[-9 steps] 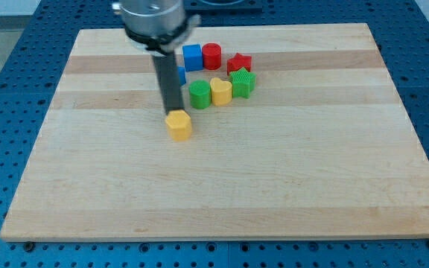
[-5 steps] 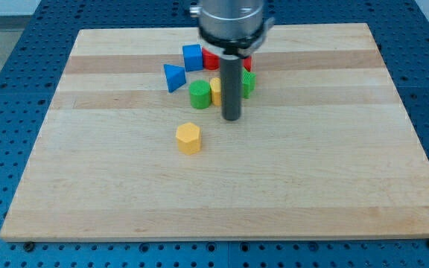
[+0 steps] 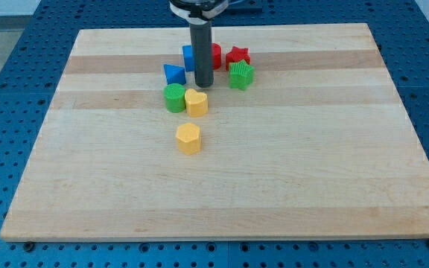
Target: Slide the yellow heart along with yellow hexagon towards bottom center
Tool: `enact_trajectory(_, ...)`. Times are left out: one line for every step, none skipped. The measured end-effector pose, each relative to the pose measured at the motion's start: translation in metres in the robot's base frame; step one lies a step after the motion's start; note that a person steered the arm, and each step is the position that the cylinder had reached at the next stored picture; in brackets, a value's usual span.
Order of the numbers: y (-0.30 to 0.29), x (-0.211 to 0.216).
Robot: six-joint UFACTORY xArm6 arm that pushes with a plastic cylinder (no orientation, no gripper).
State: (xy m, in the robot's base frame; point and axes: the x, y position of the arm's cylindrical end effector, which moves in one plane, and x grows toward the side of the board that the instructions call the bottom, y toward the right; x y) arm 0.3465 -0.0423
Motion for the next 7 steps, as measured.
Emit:
enact_trajectory(-0.005,0.03)
enact_trajectory(-0.002,0.07)
enact_trajectory(-0.001,0.044)
enact_trajectory(-0.003,0.039)
enact_trajectory(-0.003,0.085)
enact_trajectory(-0.003,0.116)
enact_trajectory(-0.003,0.104)
